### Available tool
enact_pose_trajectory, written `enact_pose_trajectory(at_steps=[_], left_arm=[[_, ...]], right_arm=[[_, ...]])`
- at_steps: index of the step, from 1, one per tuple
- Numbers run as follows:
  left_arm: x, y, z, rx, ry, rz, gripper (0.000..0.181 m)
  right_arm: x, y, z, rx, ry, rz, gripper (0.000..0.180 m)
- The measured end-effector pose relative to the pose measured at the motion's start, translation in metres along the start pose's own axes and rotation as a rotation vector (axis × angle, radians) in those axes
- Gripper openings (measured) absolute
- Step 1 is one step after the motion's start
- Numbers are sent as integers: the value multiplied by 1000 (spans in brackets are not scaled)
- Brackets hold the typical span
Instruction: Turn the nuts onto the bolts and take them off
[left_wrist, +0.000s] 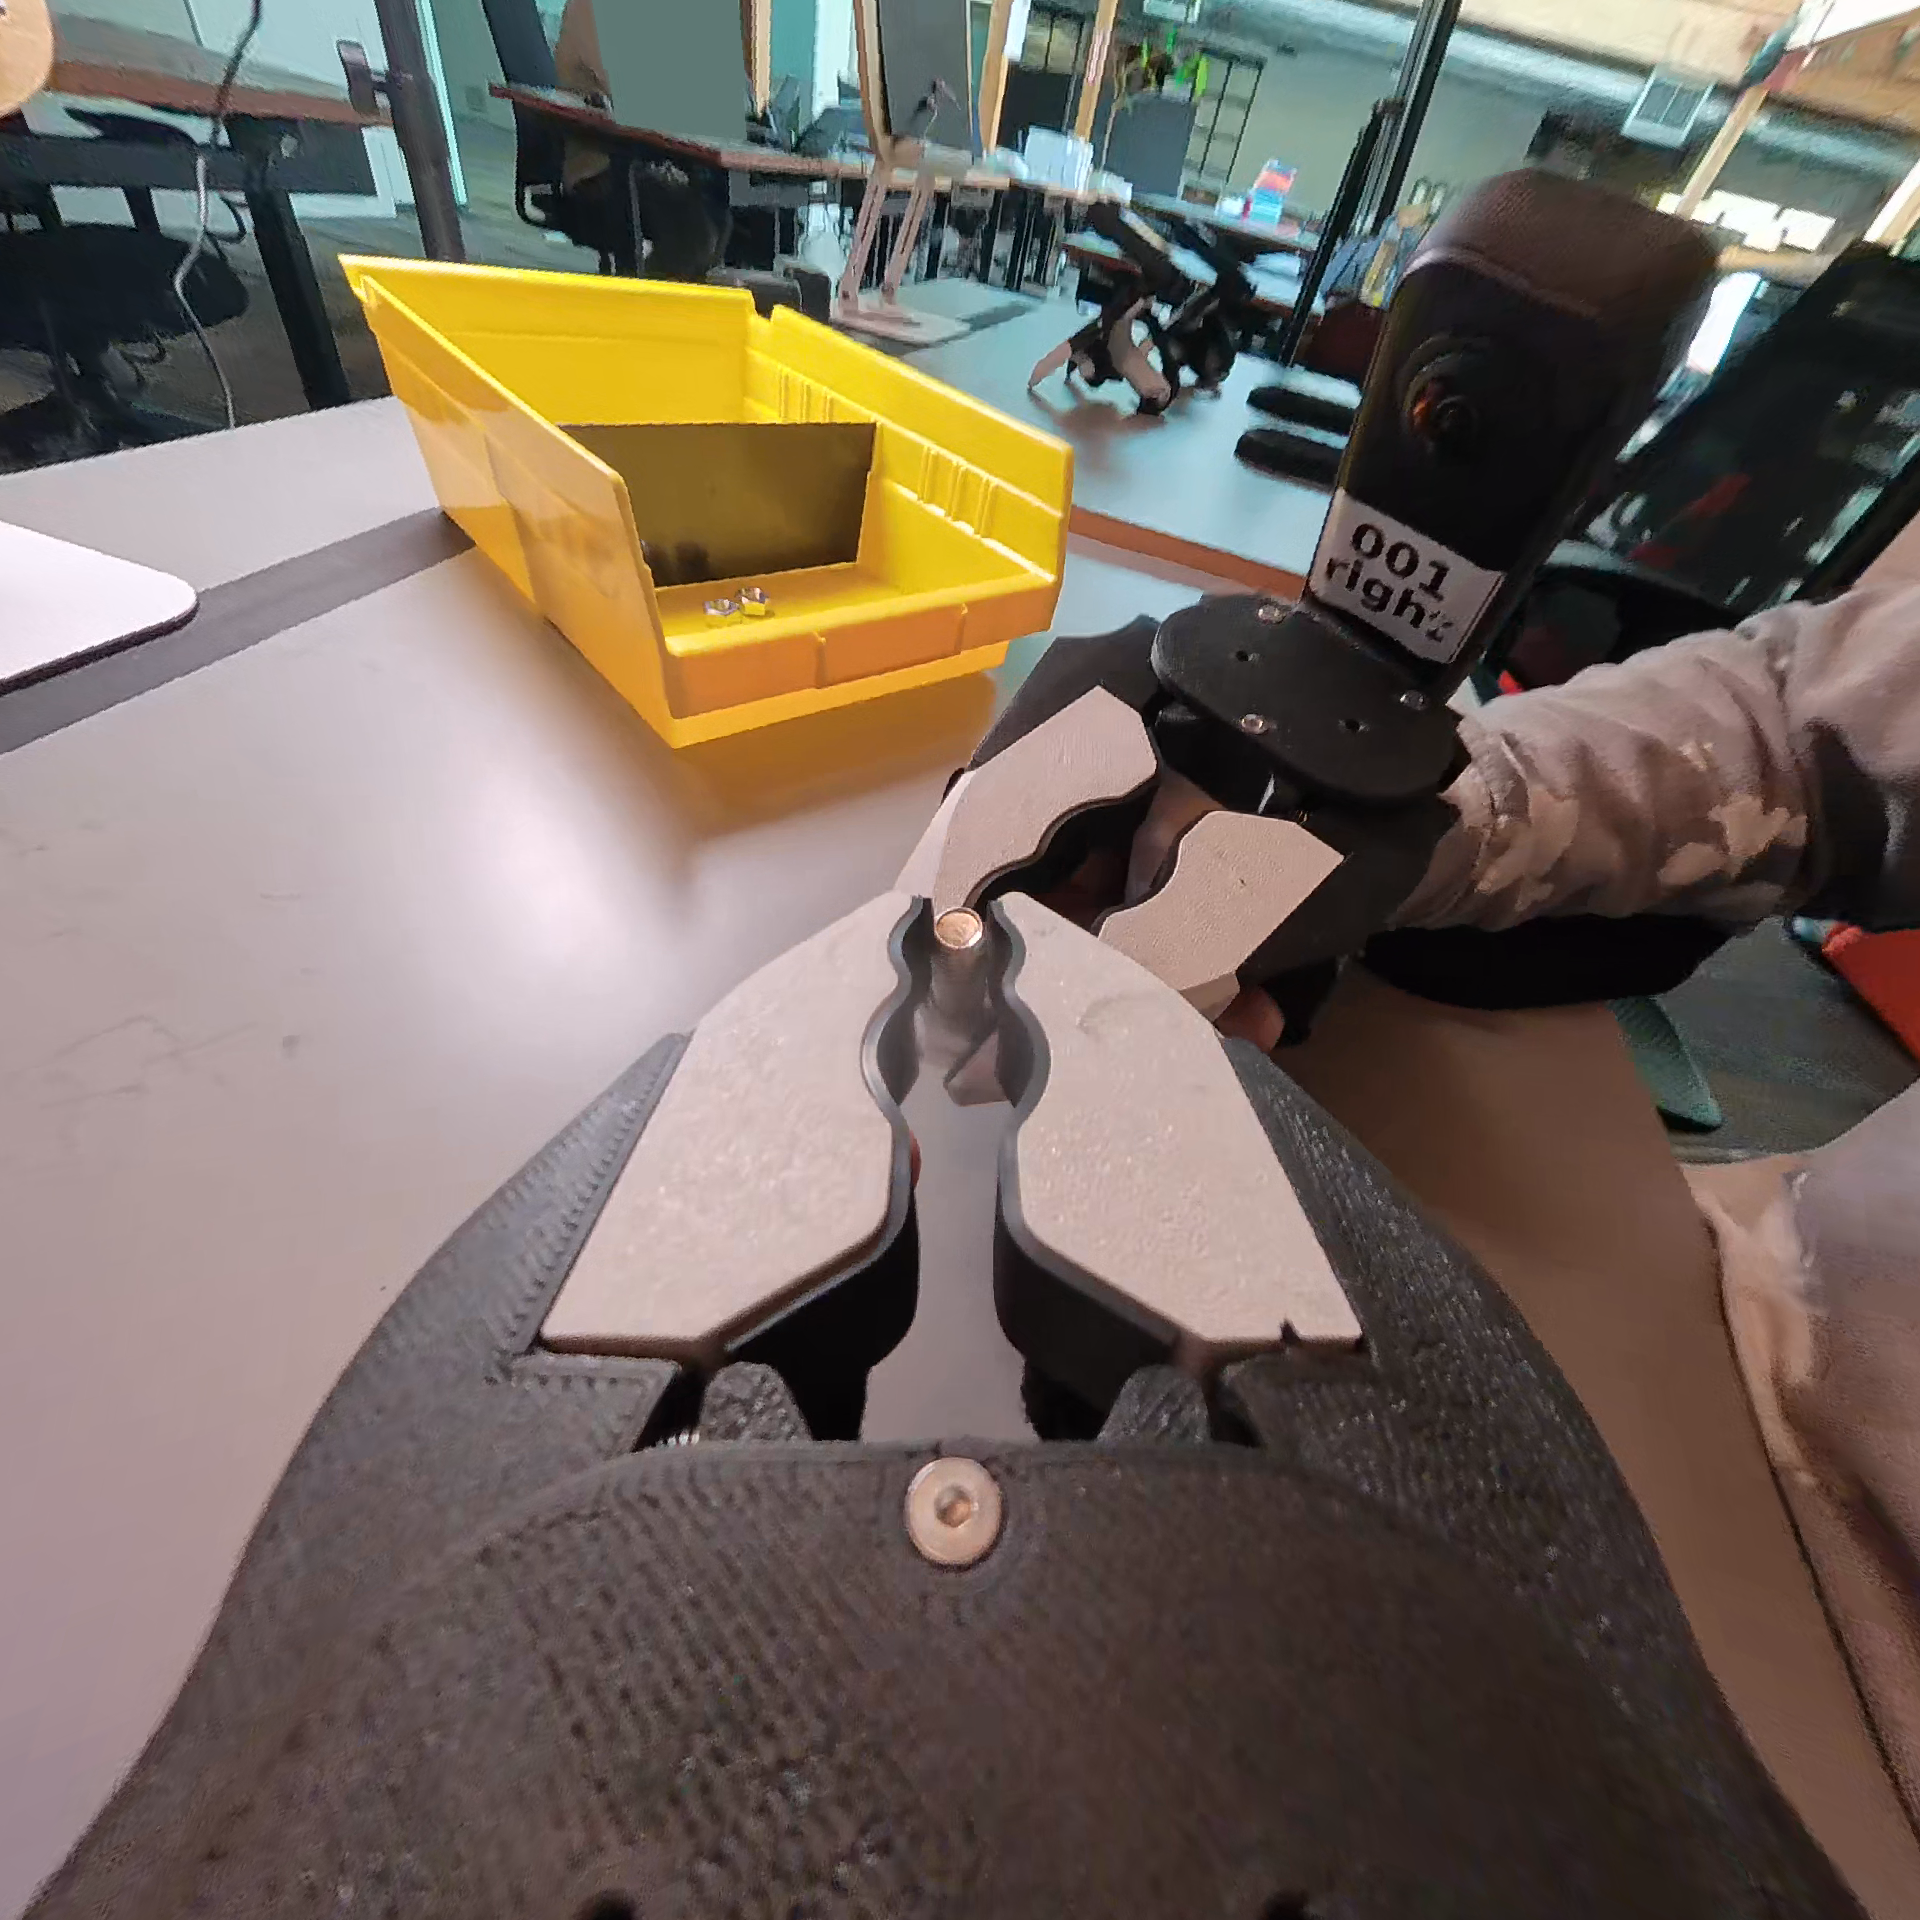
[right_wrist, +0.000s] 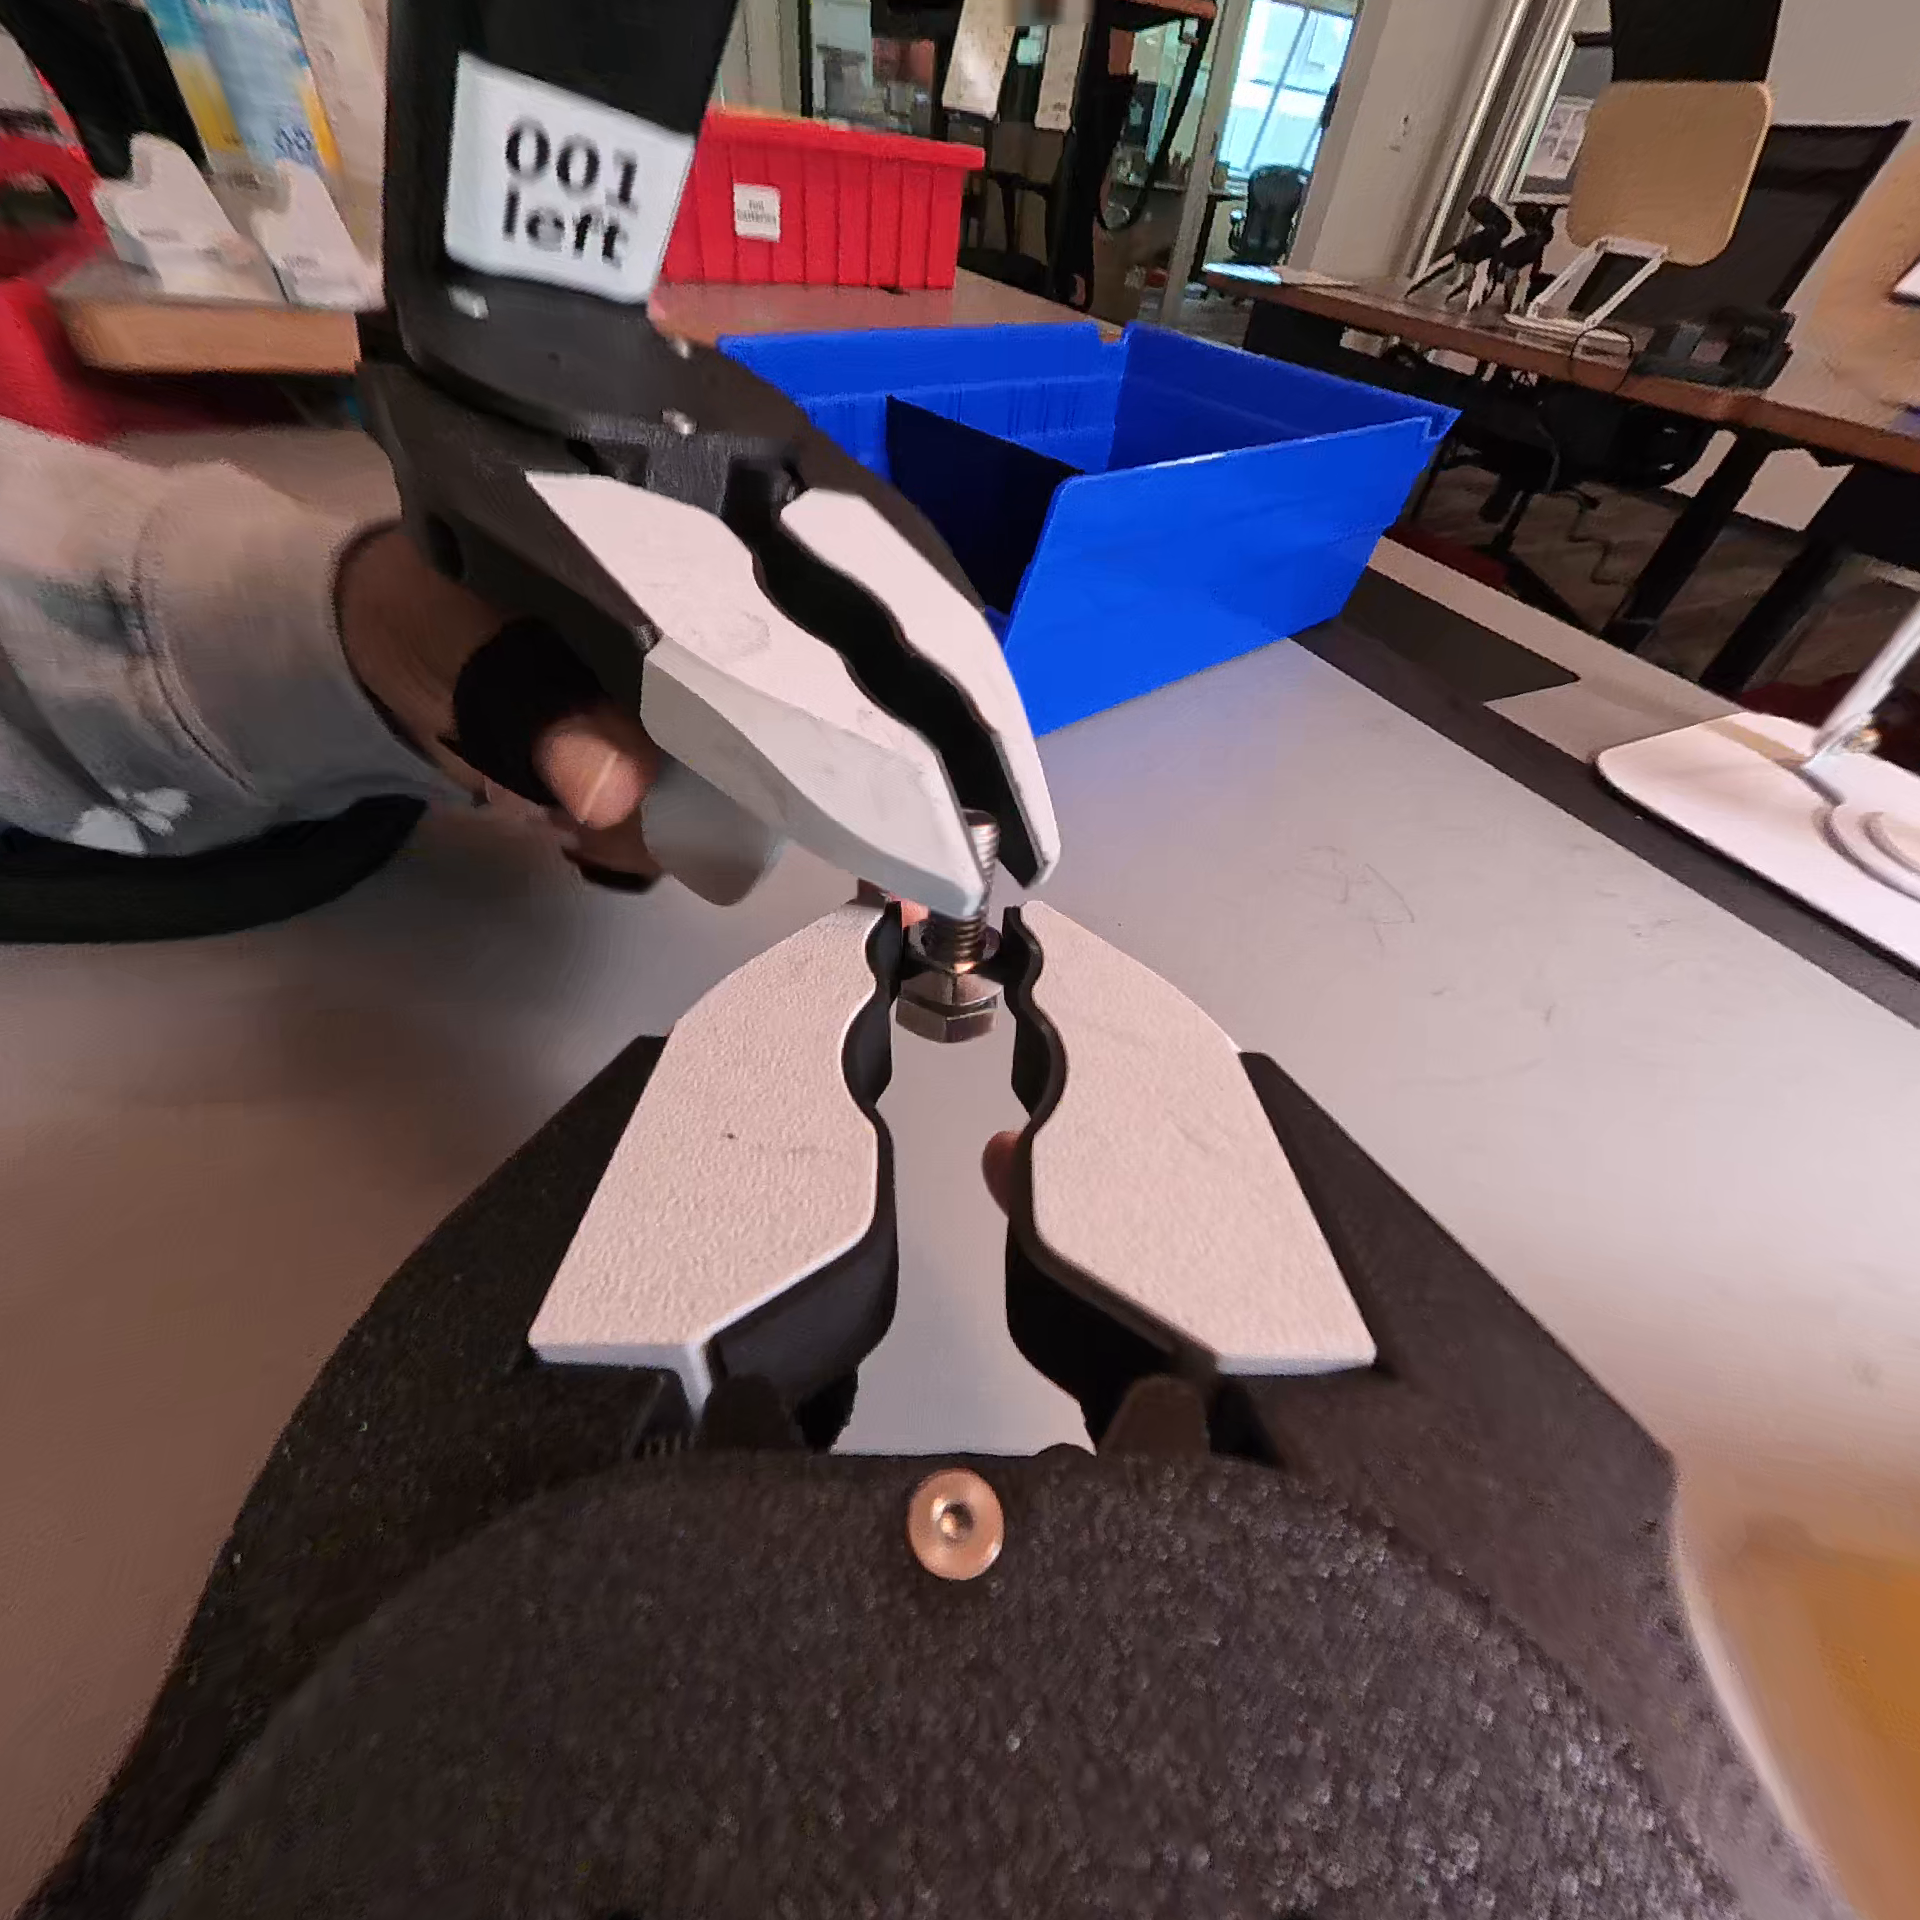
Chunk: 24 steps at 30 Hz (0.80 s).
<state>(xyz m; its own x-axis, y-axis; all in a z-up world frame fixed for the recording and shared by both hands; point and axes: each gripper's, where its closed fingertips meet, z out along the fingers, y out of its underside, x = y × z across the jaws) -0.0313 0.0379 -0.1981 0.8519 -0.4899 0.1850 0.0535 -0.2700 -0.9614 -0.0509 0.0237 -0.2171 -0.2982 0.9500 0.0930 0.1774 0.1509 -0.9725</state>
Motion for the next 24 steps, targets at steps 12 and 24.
enact_pose_trajectory(at_steps=[12, 24], left_arm=[[4, -1, -14, 156, 82, -158, 35], [21, -27, 0, 200, 85, -83, 31]], right_arm=[[21, -44, -29, 321, -95, 272, 18], [11, -57, -27, 365, -148, 303, 18]])
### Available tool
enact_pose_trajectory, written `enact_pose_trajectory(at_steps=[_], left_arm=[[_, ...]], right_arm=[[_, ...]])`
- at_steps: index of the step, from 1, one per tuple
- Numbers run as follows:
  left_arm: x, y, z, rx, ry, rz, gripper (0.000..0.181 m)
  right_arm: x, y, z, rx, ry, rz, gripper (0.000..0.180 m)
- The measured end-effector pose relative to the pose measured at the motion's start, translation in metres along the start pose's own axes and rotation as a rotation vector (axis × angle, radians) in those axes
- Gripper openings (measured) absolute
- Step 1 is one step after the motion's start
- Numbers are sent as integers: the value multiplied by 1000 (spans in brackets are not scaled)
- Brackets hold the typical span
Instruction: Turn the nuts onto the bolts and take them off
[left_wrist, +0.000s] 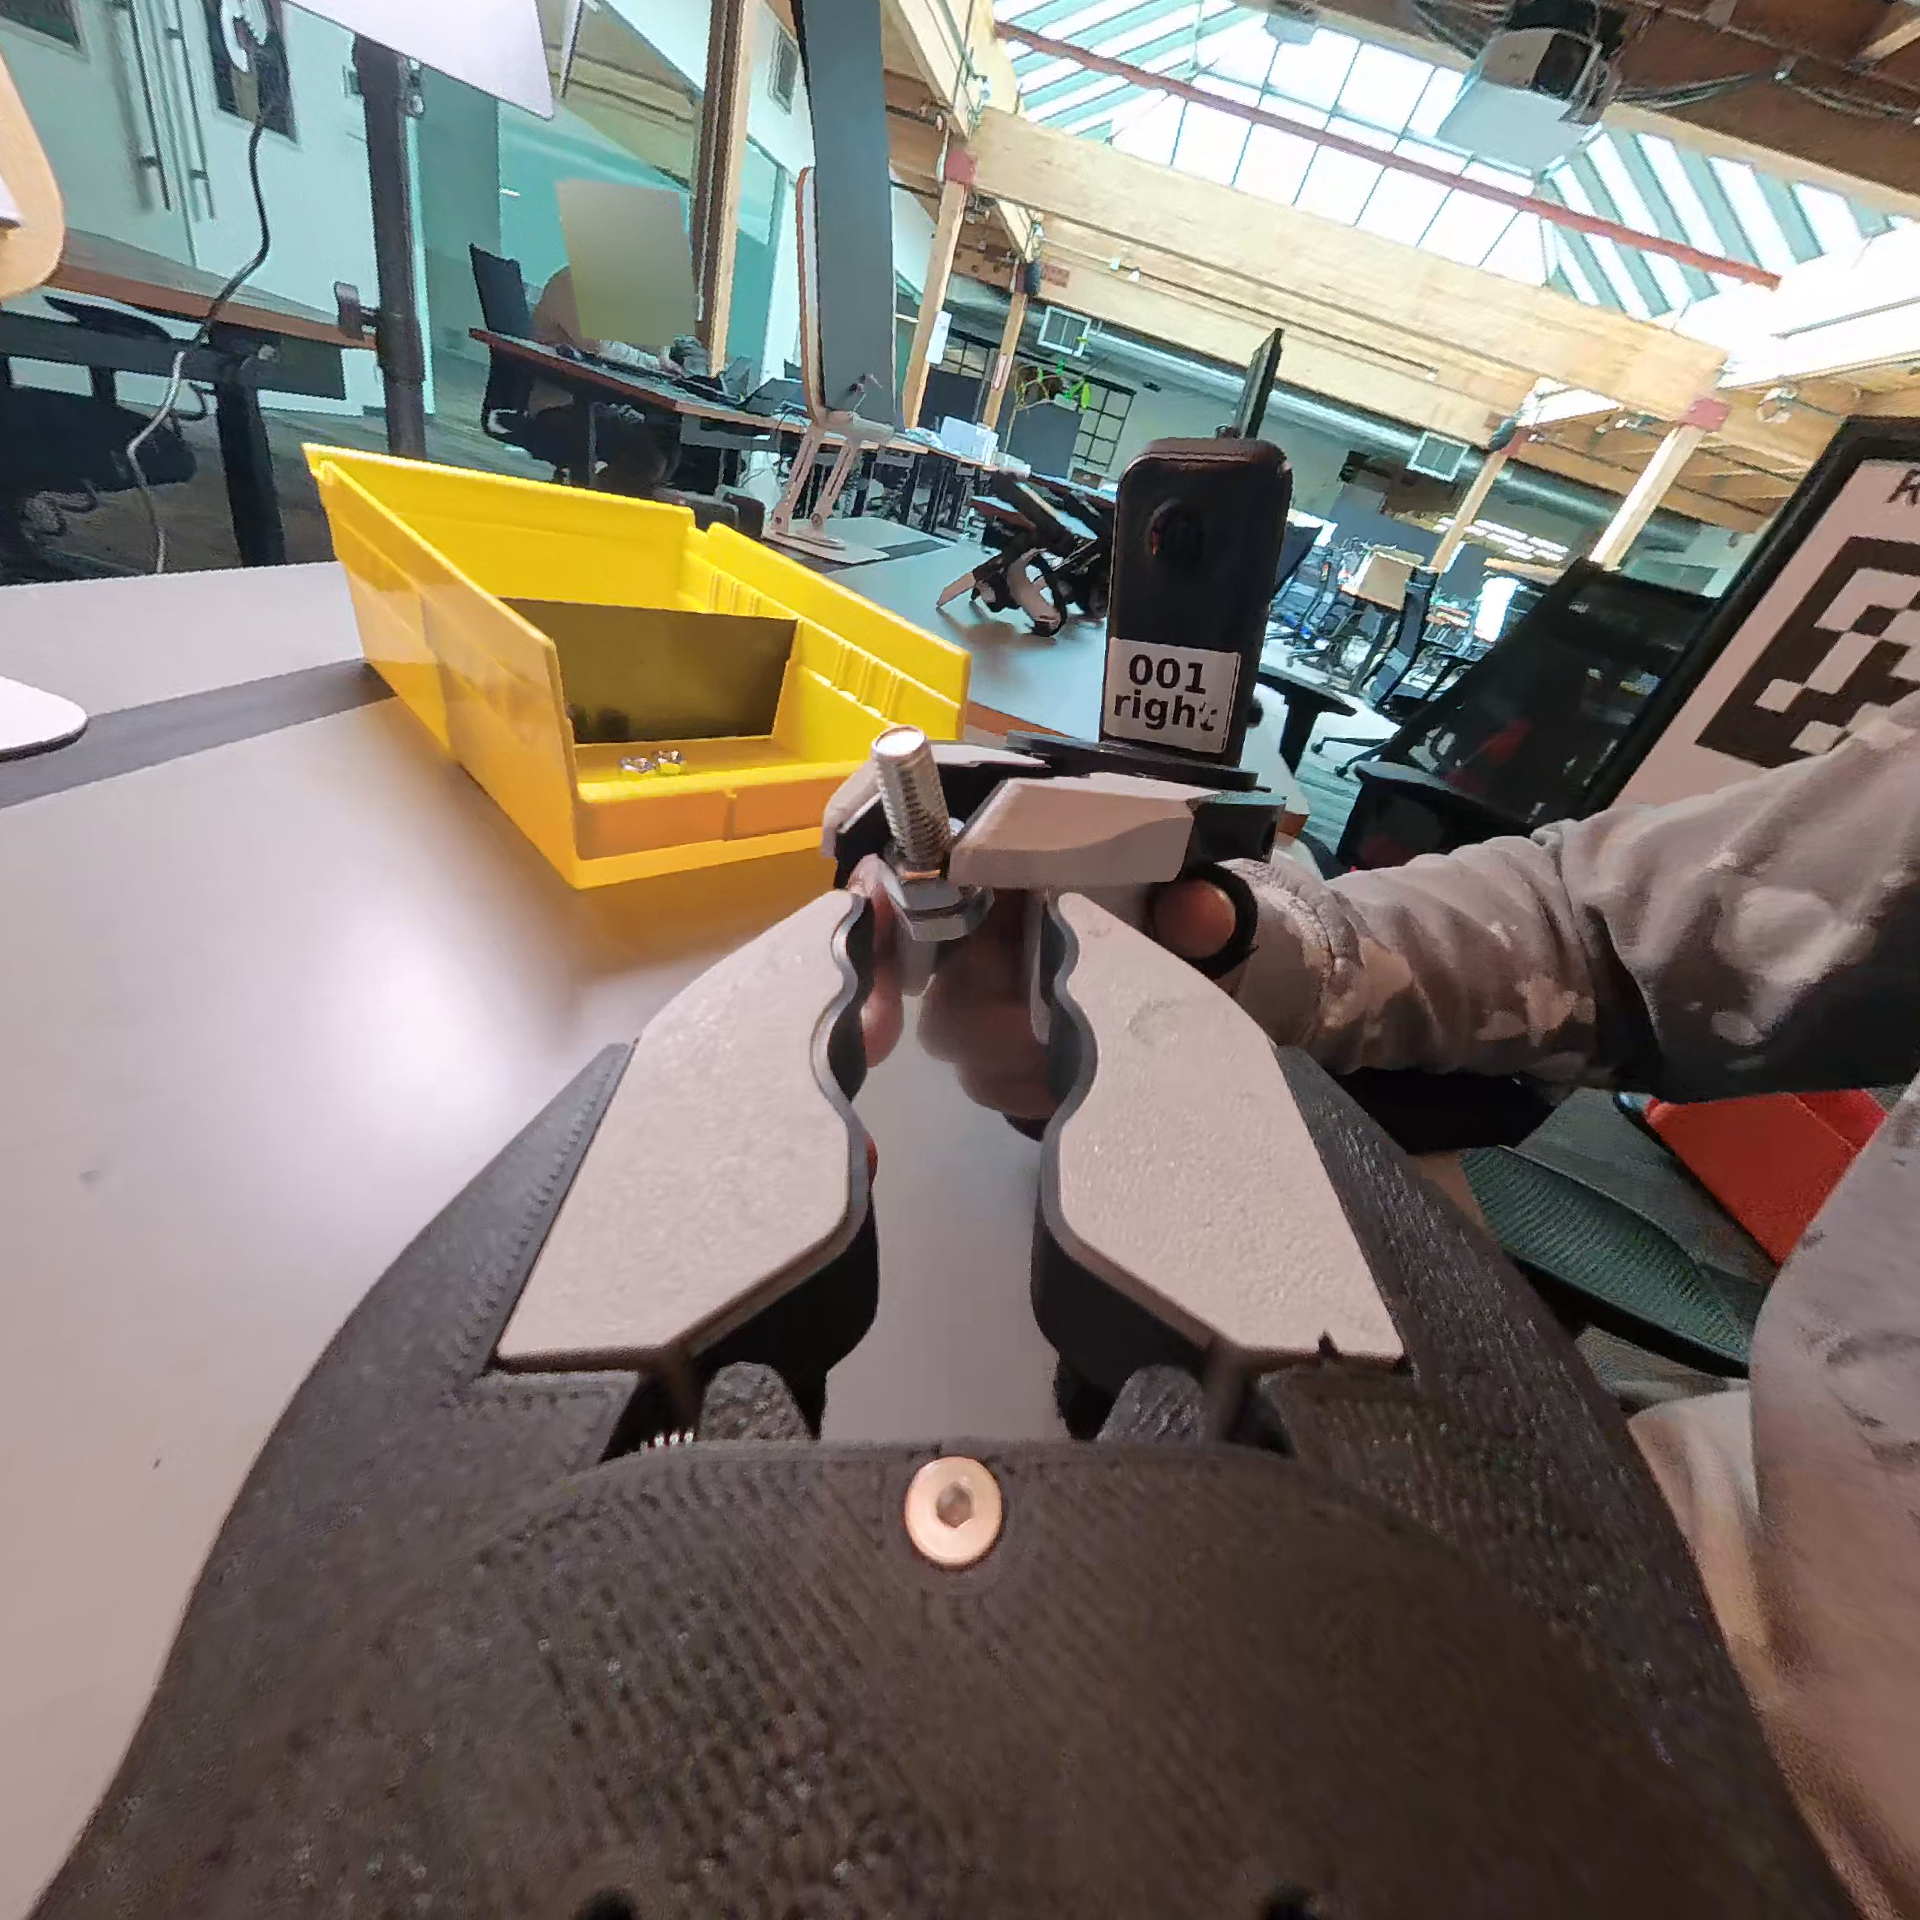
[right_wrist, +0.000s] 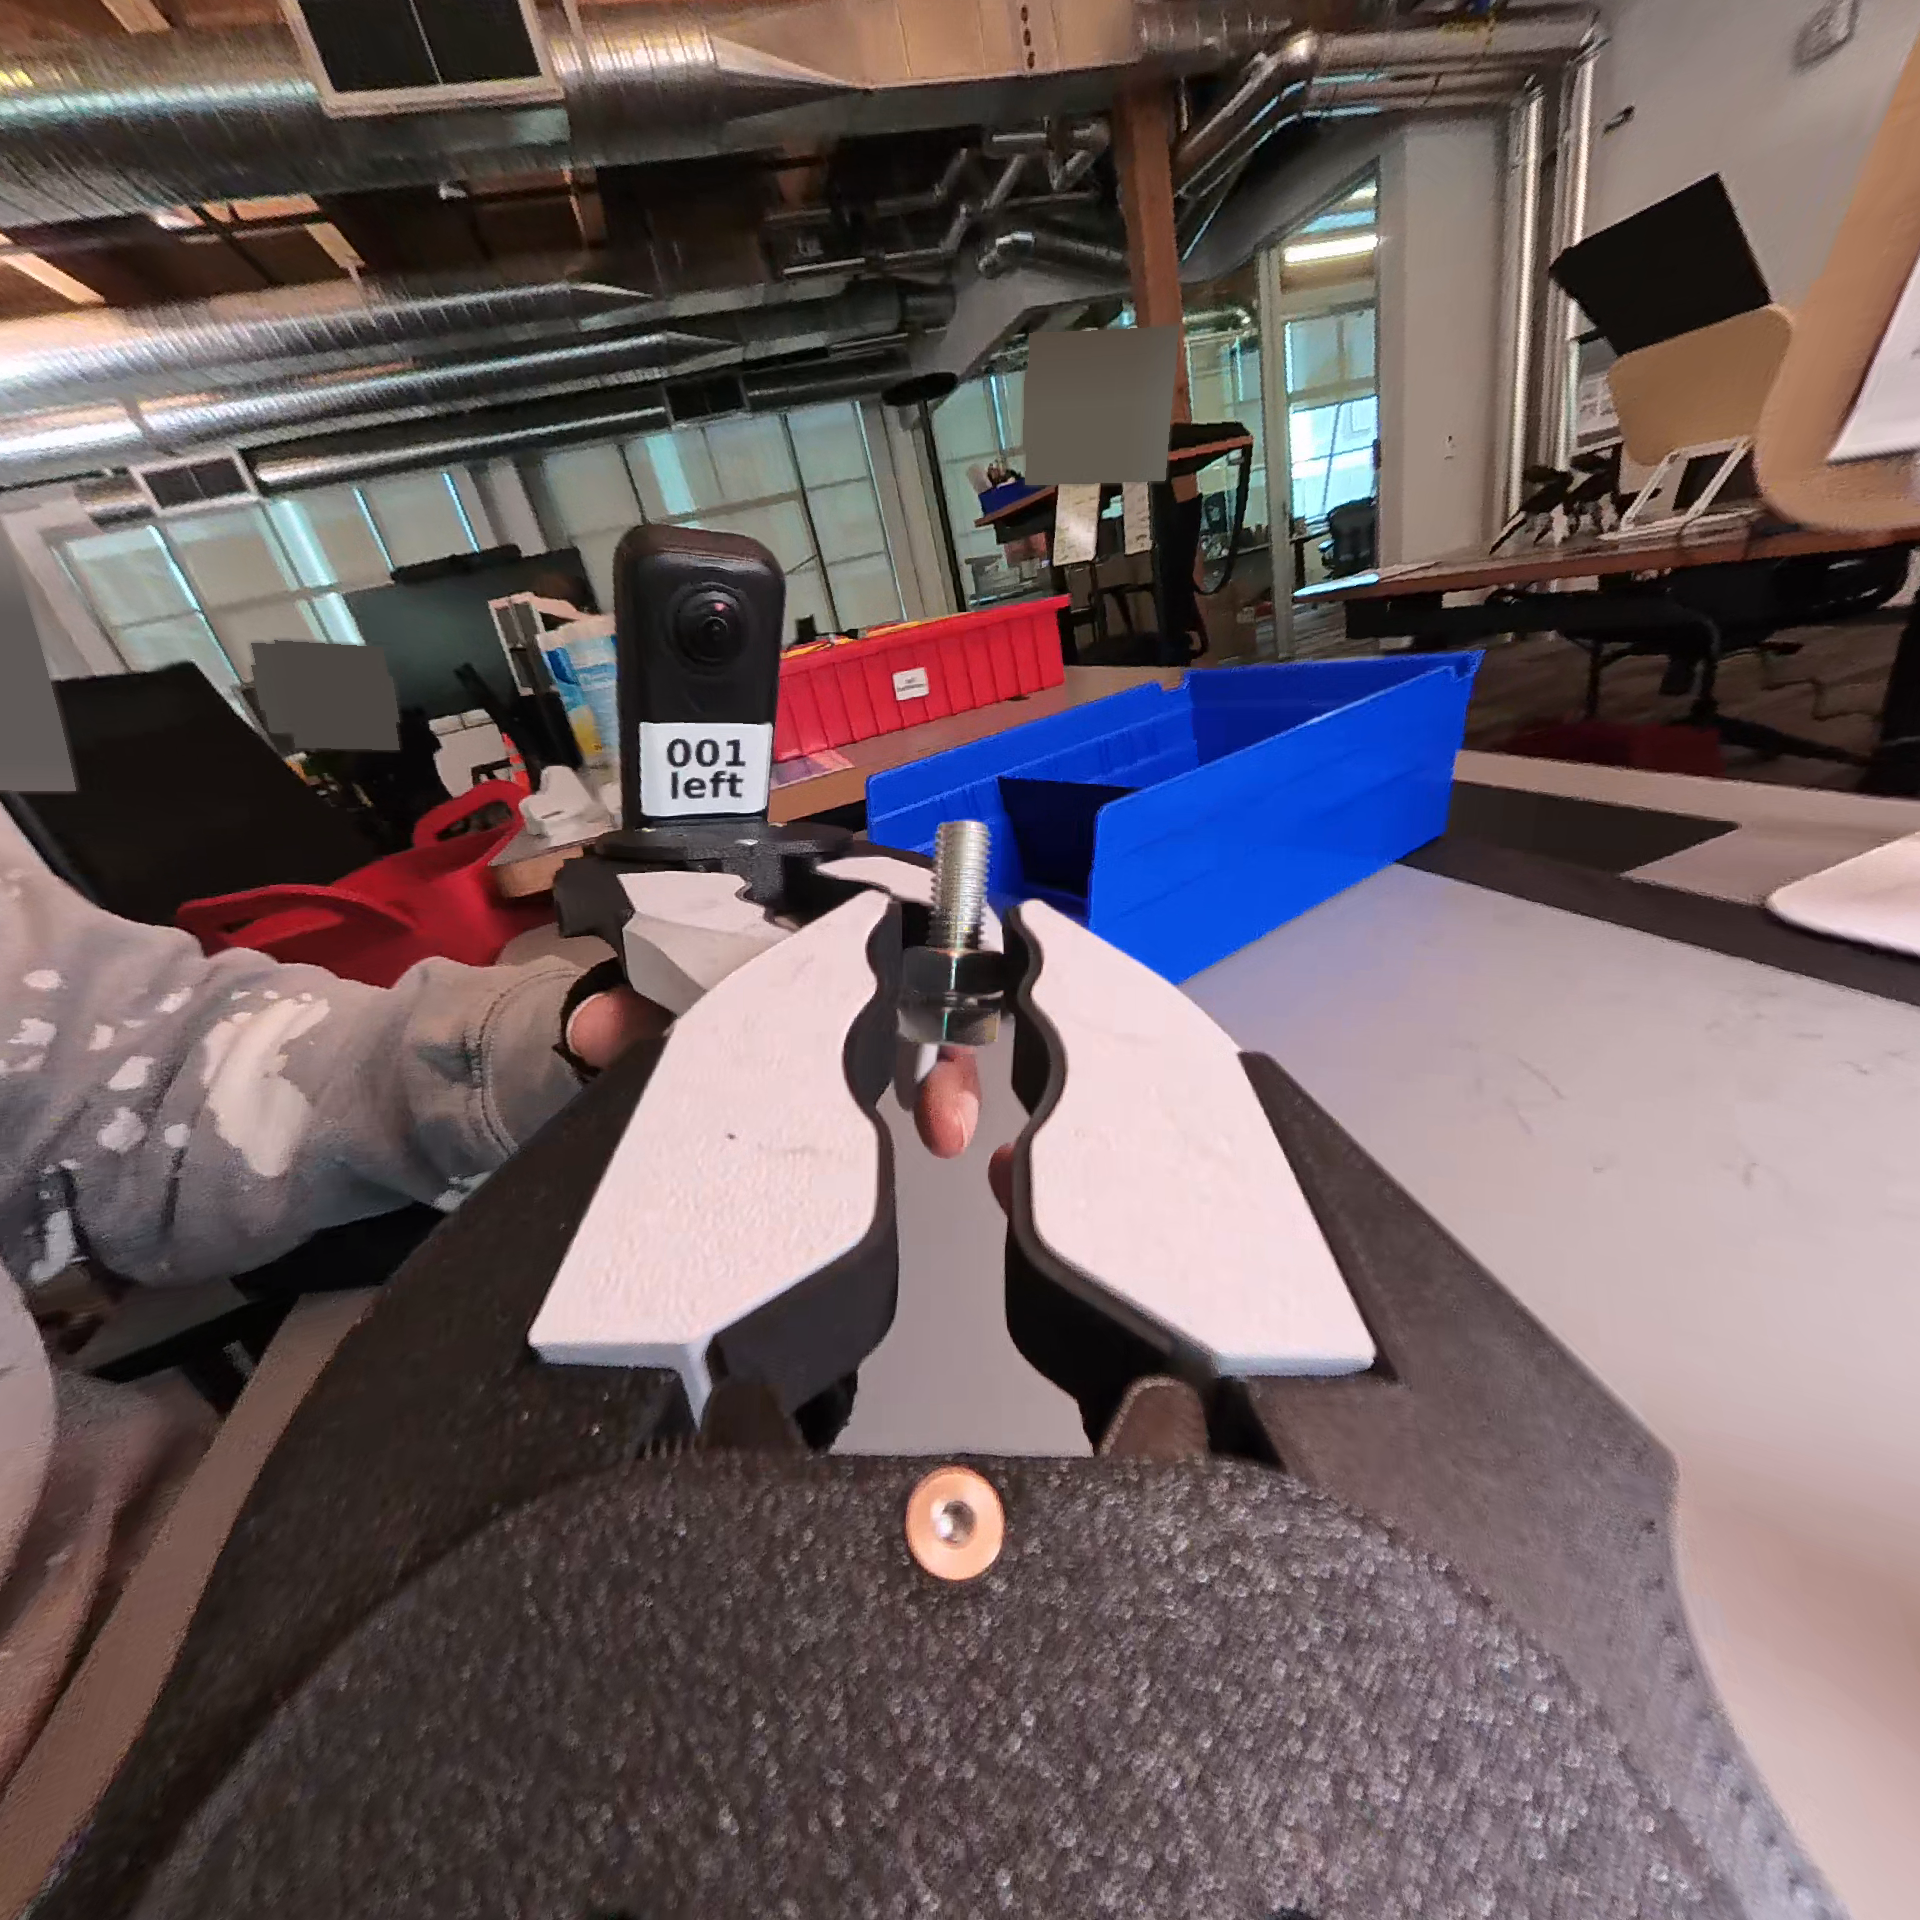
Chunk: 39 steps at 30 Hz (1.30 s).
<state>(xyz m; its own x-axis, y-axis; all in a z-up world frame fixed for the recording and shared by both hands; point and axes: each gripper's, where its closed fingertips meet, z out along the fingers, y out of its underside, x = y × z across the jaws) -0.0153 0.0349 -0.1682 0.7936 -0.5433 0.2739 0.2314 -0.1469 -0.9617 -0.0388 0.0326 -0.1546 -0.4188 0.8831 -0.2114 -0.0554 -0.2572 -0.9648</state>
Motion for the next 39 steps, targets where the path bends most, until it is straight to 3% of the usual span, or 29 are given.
enact_pose_trajectory(at_steps=[9, 17, 27, 32, 39], left_arm=[[-38, -63, 22, 129, 76, -44, 19], [-48, -18, 18, 27, 44, -26, 19], [-73, 5, 21, -78, -33, -37, 19], [-72, -5, 23, -64, -116, 83, 19], [-44, -42, 15, 5, -162, 302, 19]], right_arm=[[36, -59, 28, 88, 2, -49, 18], [43, -14, 19, 9, -13, 6, 18], [67, -9, 10, -13, 34, 37, 17], [64, -9, 9, -64, 48, -59, 20], [34, -45, 9, -62, 48, -211, 21]])
